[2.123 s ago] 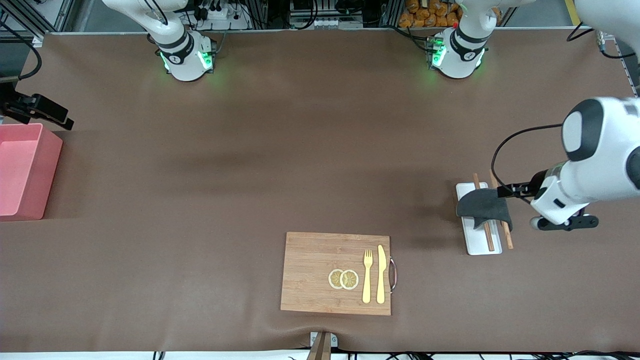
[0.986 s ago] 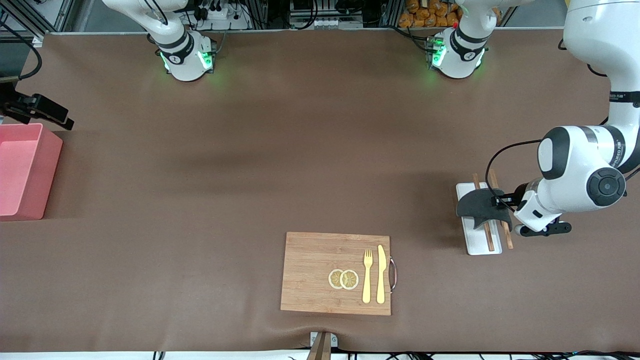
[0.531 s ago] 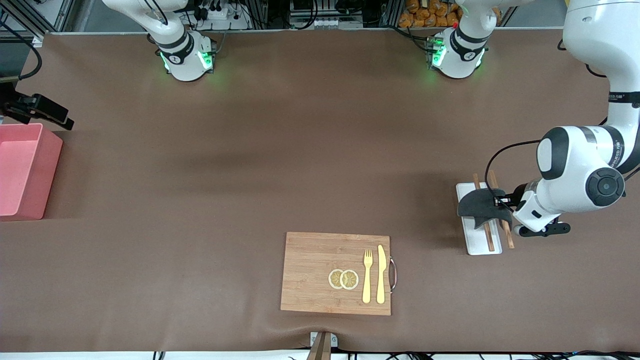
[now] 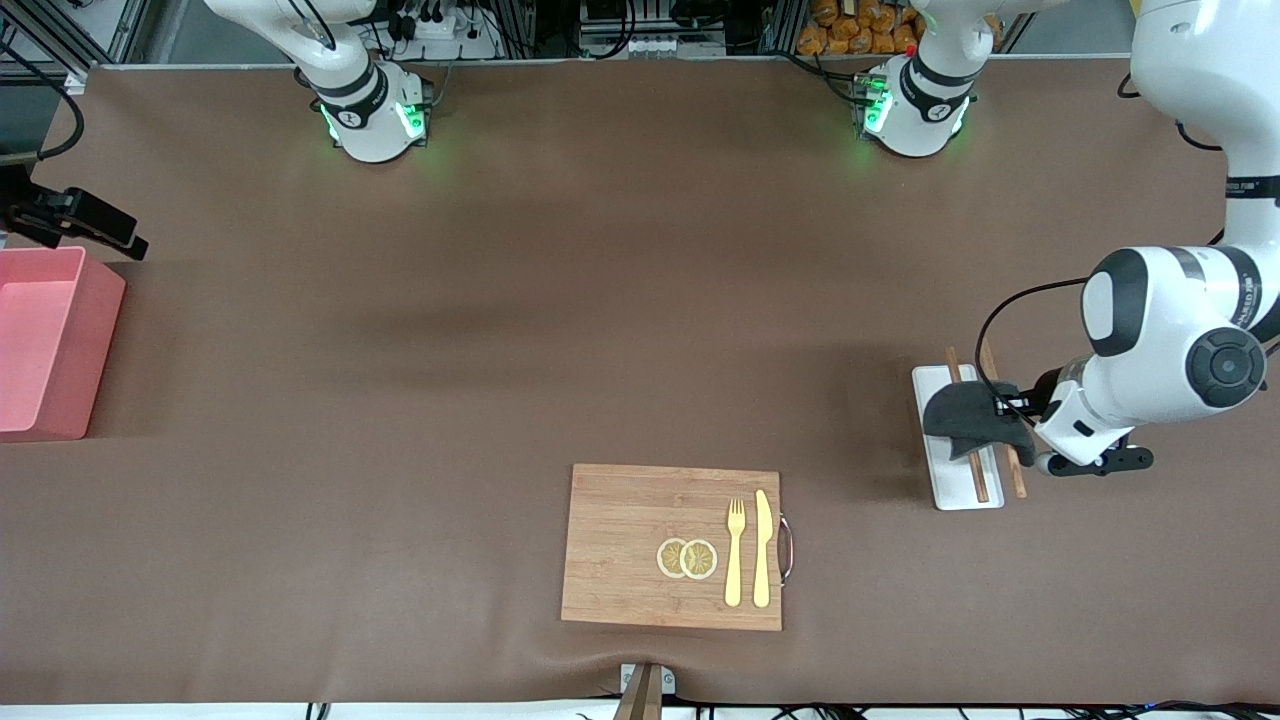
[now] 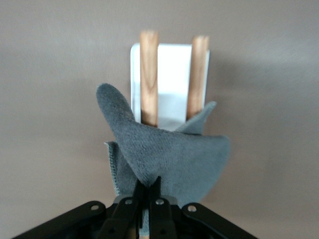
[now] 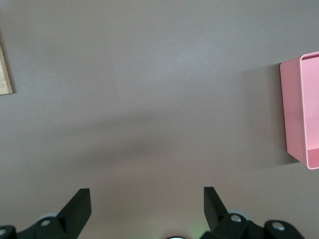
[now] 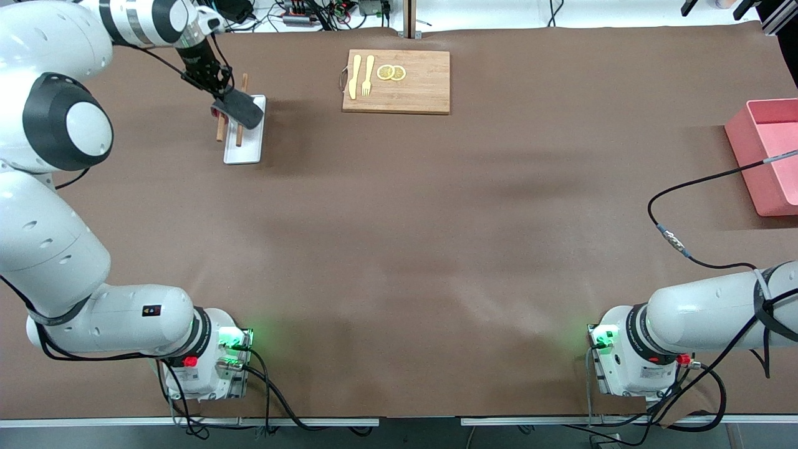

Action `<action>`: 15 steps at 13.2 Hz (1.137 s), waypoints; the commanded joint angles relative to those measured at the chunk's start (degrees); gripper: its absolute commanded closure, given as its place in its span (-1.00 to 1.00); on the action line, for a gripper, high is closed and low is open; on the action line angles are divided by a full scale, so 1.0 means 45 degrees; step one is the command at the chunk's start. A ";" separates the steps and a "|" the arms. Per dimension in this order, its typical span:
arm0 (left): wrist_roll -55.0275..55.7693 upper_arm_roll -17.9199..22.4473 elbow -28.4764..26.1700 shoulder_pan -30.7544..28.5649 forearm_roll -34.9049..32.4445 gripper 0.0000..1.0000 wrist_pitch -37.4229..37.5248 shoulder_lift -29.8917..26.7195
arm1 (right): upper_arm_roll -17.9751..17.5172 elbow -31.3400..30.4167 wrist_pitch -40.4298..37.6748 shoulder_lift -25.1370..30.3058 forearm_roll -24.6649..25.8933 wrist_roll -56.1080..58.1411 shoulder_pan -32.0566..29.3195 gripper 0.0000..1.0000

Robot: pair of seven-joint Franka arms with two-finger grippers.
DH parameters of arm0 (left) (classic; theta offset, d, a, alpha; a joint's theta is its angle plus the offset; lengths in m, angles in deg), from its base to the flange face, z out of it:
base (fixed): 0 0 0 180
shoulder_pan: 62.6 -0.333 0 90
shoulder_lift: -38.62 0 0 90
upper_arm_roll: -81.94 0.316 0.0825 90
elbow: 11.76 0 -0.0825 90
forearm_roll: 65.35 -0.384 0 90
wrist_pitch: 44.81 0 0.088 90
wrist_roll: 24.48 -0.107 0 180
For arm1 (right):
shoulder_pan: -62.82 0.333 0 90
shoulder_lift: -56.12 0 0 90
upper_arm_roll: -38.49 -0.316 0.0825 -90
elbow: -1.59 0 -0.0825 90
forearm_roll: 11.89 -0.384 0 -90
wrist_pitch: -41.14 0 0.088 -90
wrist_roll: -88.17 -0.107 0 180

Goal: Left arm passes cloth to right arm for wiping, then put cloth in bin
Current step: 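Grasp the grey cloth with the left gripper and lift it, then carry the cloth with the left gripper toward the right gripper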

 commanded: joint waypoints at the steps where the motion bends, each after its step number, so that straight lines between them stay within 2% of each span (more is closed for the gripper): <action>1: -0.0028 -0.0922 0.0223 -0.0018 0.0208 1.00 0.0198 -0.1189 | 0.0124 0.0011 0.0004 0.0077 0.0135 -0.0266 0.0441 -1.00; 3: 0.0089 -0.1664 0.0419 0.0001 0.1082 1.00 0.0335 -0.1426 | 0.0124 -0.0009 0.0043 -0.0079 0.0116 -0.0265 0.0481 -1.00; 5: 0.0207 -0.2232 0.0537 0.0060 0.2701 1.00 0.0355 -0.1426 | 0.0124 -0.0009 0.0354 -0.0352 0.0096 -0.0266 0.0500 -1.00; 6: 0.0401 -0.2679 0.0672 0.0118 0.3308 1.00 0.0355 -0.1349 | 0.0124 0.0010 0.0433 -0.0585 -0.0117 -0.0266 0.0520 -1.00; 8: 0.1780 -0.3577 0.1277 0.0409 0.4229 1.00 0.0141 -0.1057 | 0.0124 0.0011 0.0783 -0.1035 -0.1226 -0.0246 0.0579 -1.00; 11: 0.5917 -0.3797 0.2428 0.2572 0.4154 1.00 -0.0988 -0.0218 | 0.0143 0.0011 0.1273 -0.2147 -0.2908 -0.0051 0.0403 -1.00; 13: 0.8242 -0.3777 0.3151 0.4018 0.4134 1.00 -0.2217 0.0309 | 0.0105 0.0011 0.1953 -0.2733 -0.2990 -0.0070 0.0810 -1.00; 15: 1.0120 -0.3738 0.3485 0.5075 0.4134 1.00 -0.3856 0.0701 | 0.0105 -0.0009 0.1999 -0.3281 -0.3921 -0.0070 0.1455 -1.00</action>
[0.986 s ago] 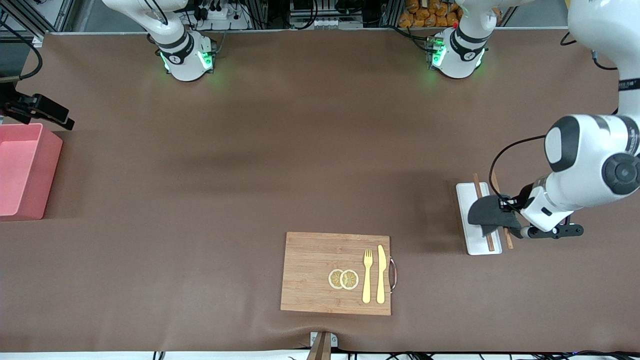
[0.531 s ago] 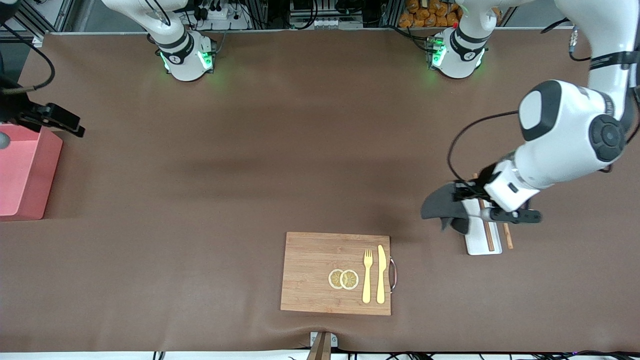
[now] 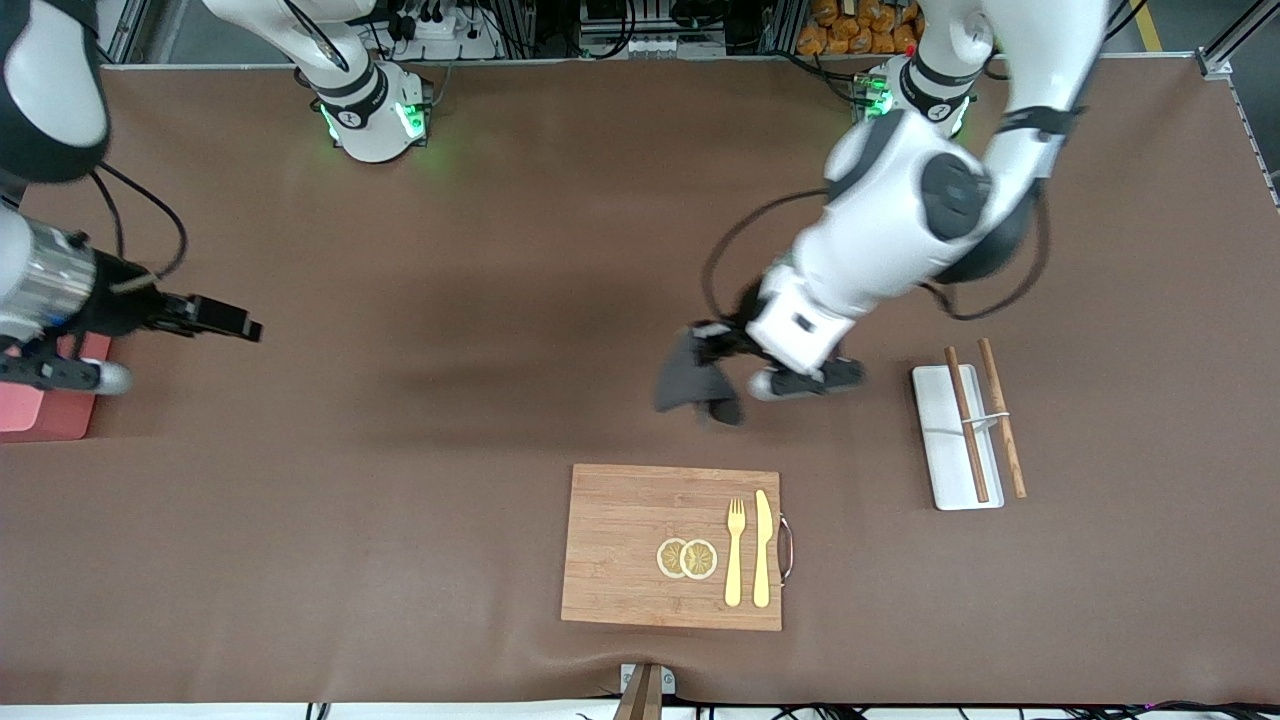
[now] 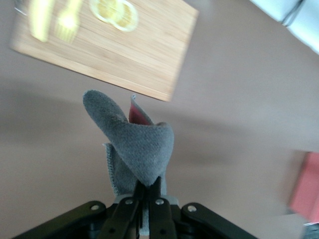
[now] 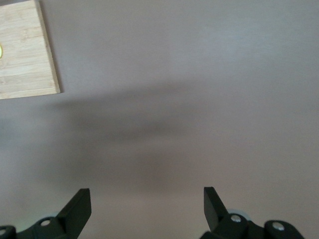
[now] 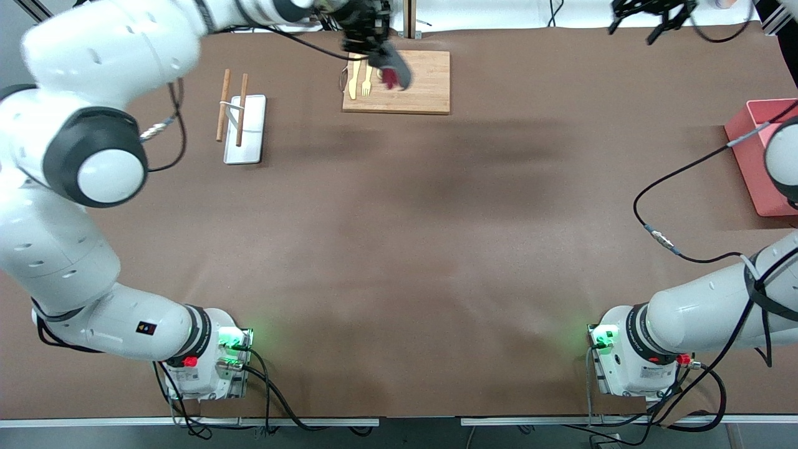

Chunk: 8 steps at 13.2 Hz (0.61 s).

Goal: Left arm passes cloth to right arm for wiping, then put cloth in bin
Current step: 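Carry the cloth with the left gripper toward the right gripper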

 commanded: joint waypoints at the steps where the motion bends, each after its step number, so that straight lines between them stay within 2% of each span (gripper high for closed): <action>1: 0.2019 0.0110 0.1023 0.1031 0.0083 1.00 -0.1694 0.0865 | 0.0134 0.0180 -0.0021 -0.0447 -0.1370 -0.0147 0.0718 -1.00; 4: 0.3875 0.0129 0.1843 0.2223 0.0083 1.00 -0.3784 0.1802 | 0.0134 0.0220 0.0544 -0.1011 -0.2406 -0.1585 0.1128 -1.00; 8: 0.6061 0.0284 0.2408 0.3570 0.0083 1.00 -0.6443 0.2915 | 0.0134 0.0220 0.0566 -0.1637 -0.4826 -0.5317 0.1441 -1.00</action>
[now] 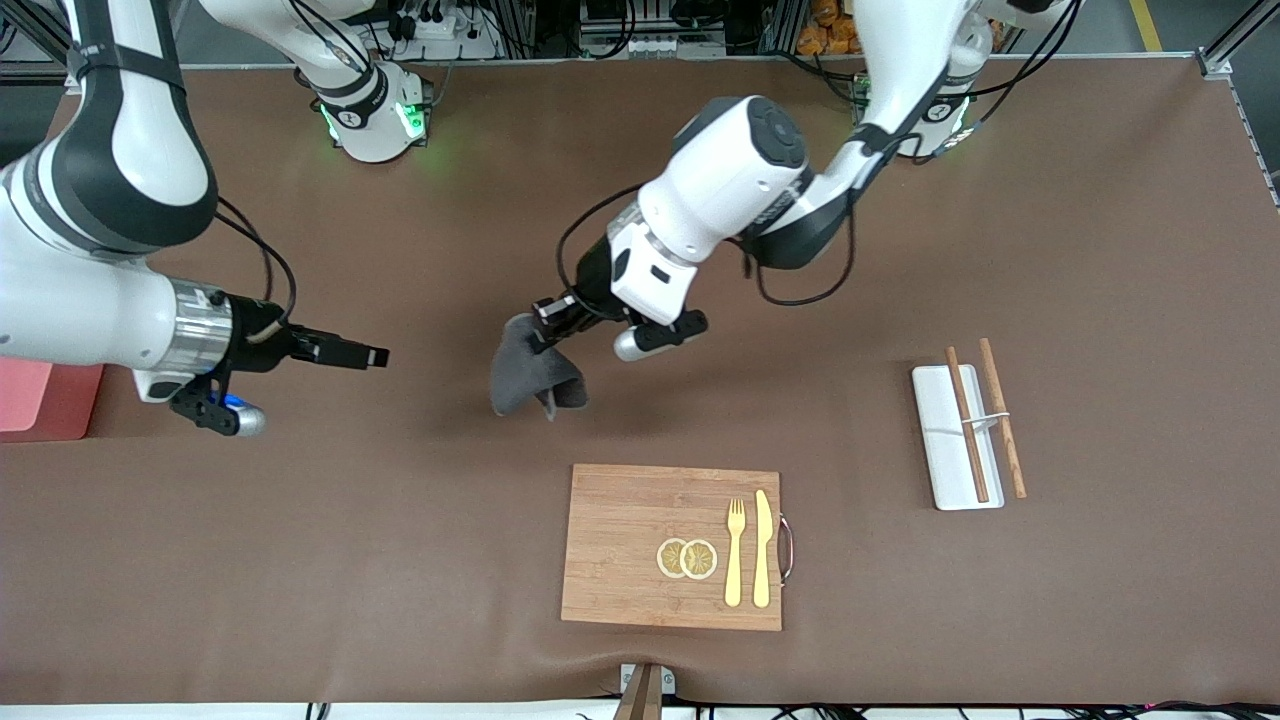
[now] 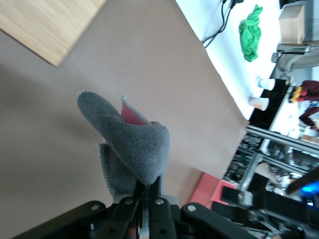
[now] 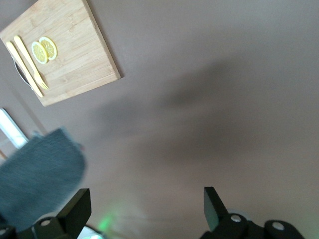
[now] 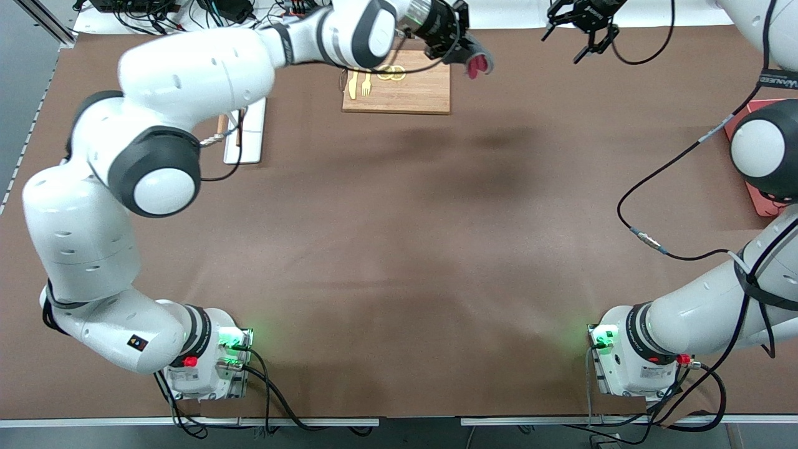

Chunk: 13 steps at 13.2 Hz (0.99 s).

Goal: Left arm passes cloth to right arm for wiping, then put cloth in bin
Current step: 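Carry the cloth with the left gripper toward the right gripper, then grasp the cloth with the right gripper while the left gripper releases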

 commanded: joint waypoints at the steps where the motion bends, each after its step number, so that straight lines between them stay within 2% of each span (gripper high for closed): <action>1: 0.1655 0.0492 0.1387 0.1100 0.0082 1.00 -0.0977 0.1096 | 0.0136 0.0201 -0.0002 -0.0474 -0.1542 -0.2038 0.0344 -1.00; 4: 0.2907 0.1080 0.1547 0.2001 0.0102 1.00 -0.1912 0.1391 | 0.0136 0.0084 0.0192 -0.1020 -0.2910 -0.4536 0.0364 -1.00; 8: 0.4548 0.1061 0.1878 0.2451 0.0121 1.00 -0.2952 0.1821 | 0.0136 -0.0403 0.0233 -0.1041 -0.3071 -0.5404 0.0384 -1.00; 9: 0.4803 0.1042 0.1976 0.2471 0.0141 1.00 -0.2952 0.1861 | 0.0136 -0.0482 0.0213 -0.1041 -0.3071 -0.5288 0.0403 -0.93; 11: 0.5330 0.1061 0.1996 0.2626 0.0160 1.00 -0.3242 0.1861 | 0.0155 -0.0347 0.0233 -0.1022 -0.2954 -0.4568 0.0714 0.98; 13: 0.5898 0.1081 0.1996 0.2647 0.0161 1.00 -0.3498 0.1861 | 0.0155 -0.0307 0.0213 -0.1002 -0.2876 -0.4292 0.0735 1.00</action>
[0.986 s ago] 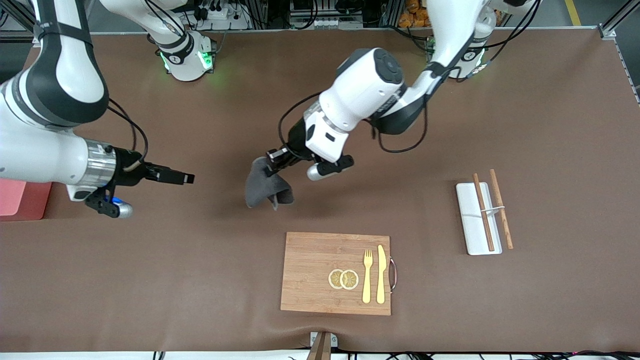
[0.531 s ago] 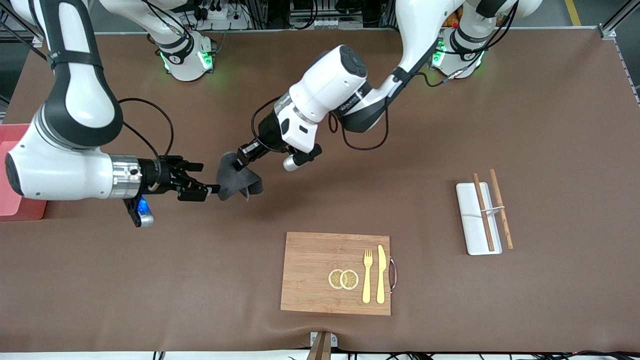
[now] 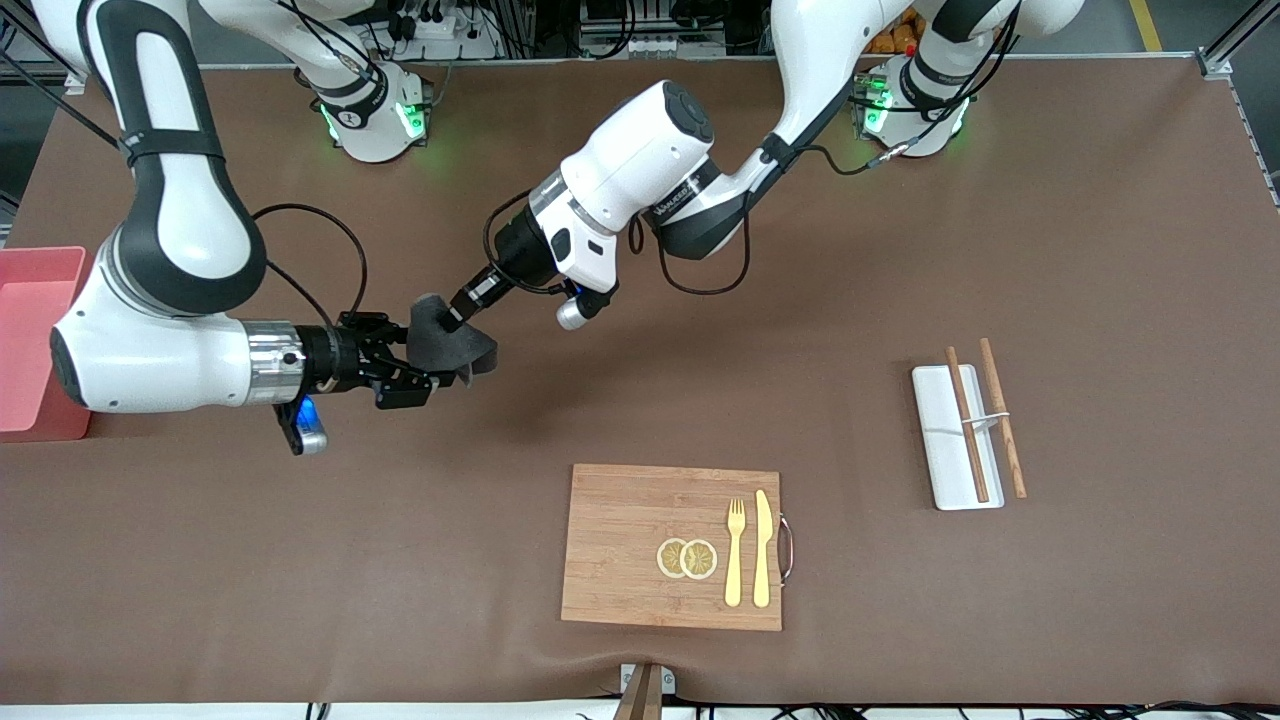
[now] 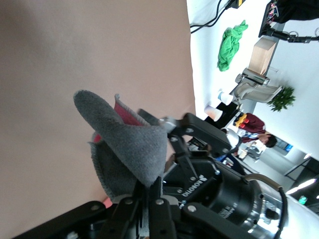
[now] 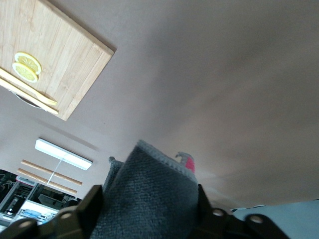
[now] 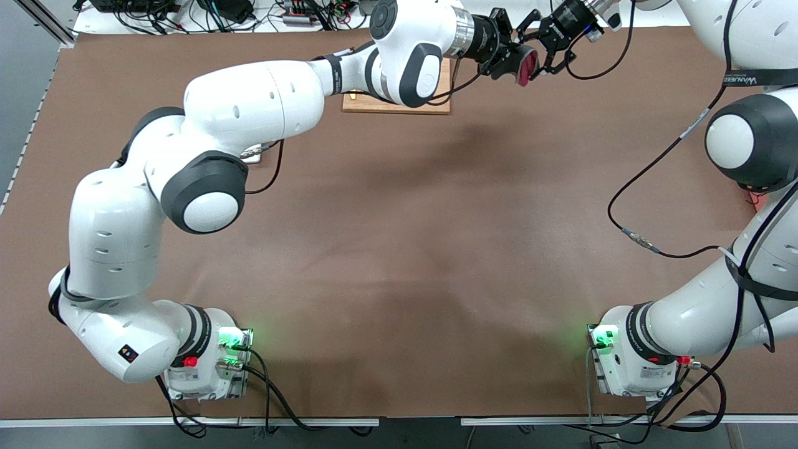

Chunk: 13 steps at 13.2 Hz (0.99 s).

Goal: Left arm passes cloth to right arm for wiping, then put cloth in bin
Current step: 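Grasp the cloth with the right gripper while the left gripper releases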

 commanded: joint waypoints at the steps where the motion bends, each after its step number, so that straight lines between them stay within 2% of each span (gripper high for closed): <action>1: 0.0465 0.0173 0.0494 0.0264 0.0160 1.00 -0.0296 0.0288 | 0.0150 -0.0048 0.0051 0.0172 -0.0143 0.0587 0.0232 1.00; 3: 0.0795 0.0211 0.0475 0.0342 0.0141 1.00 -0.0296 0.0171 | 0.0150 -0.0010 0.0051 0.0191 -0.0143 0.0784 0.0272 1.00; 4: 0.0913 0.0212 0.0417 0.0342 0.0102 0.33 -0.0200 0.0054 | 0.0150 0.0068 0.0051 0.0172 -0.0124 0.0804 0.0272 1.00; 5: 0.0934 0.0231 0.0358 0.0323 0.0043 -0.99 -0.0121 -0.0256 | 0.0150 0.0088 0.0051 0.0172 -0.0046 0.0882 0.0252 1.00; 7: 0.0934 0.0600 0.0162 0.0089 0.0043 -1.00 0.1178 -0.1055 | 0.0150 0.0127 0.0051 0.0172 0.0323 0.1698 0.0116 1.00; 10: 0.0798 0.1985 0.0143 -0.0379 -0.0559 -1.00 0.5296 -0.2832 | 0.0189 0.0127 0.0090 -0.0178 0.1862 0.3222 -0.0099 1.00; 13: 0.0003 0.2029 0.0123 -0.1392 -0.2141 -1.00 0.8191 -0.3987 | 0.0209 0.0127 0.0109 -0.0822 0.3756 0.5307 -0.0743 1.00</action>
